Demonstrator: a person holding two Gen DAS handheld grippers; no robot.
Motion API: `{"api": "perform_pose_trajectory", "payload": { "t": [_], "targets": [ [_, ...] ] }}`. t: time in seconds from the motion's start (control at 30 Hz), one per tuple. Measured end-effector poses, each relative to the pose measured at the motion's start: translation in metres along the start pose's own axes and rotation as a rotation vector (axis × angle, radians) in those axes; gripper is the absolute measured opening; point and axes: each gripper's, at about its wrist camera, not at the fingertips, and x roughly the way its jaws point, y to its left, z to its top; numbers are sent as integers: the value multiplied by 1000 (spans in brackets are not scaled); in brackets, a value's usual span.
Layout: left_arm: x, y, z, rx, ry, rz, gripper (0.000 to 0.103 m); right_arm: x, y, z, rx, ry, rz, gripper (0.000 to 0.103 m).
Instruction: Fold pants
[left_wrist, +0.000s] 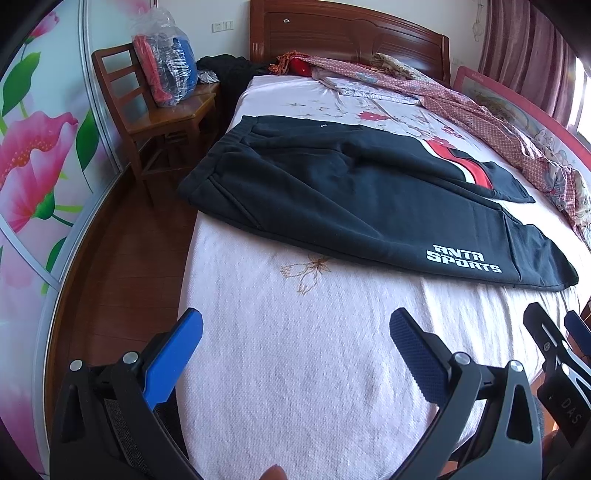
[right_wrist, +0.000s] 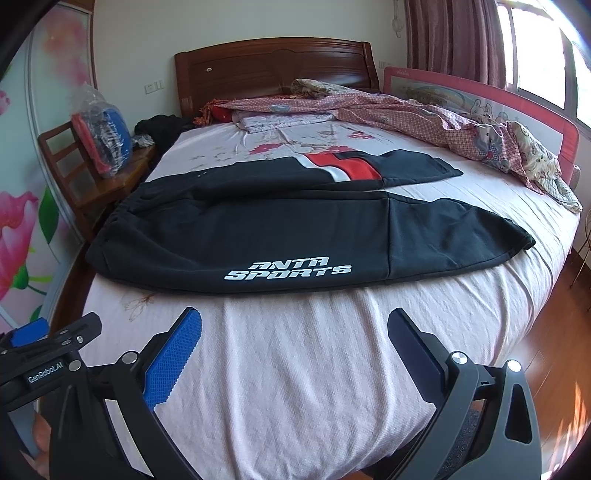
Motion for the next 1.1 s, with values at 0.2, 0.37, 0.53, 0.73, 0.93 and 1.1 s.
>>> {"api": "perform_pose_trajectory", "payload": {
  "t": [0.2, 0.37, 0.53, 0.73, 0.93, 1.1],
  "targets": [
    [-1, 0, -1, 0, -1, -3, 101, 0, 1, 0, -3, 2, 0, 100],
    [0, -1, -1, 2, 4, -4, 101, 2, 1, 0, 4, 8, 4, 100],
    [2, -1, 0, 0, 8, -1, 101, 3, 1, -1, 5, 11, 8, 100],
    [13, 4, 5, -7, 36, -17, 101, 10, -4, -2, 22, 45, 35, 100],
    [66, 58, 33, -330, 212, -445, 101, 21, -13, -6, 57, 99, 59, 100],
    [129, 104, 42, -695, 338, -709, 101, 28, -14, -5, 54, 115, 51, 100]
  ]
}}
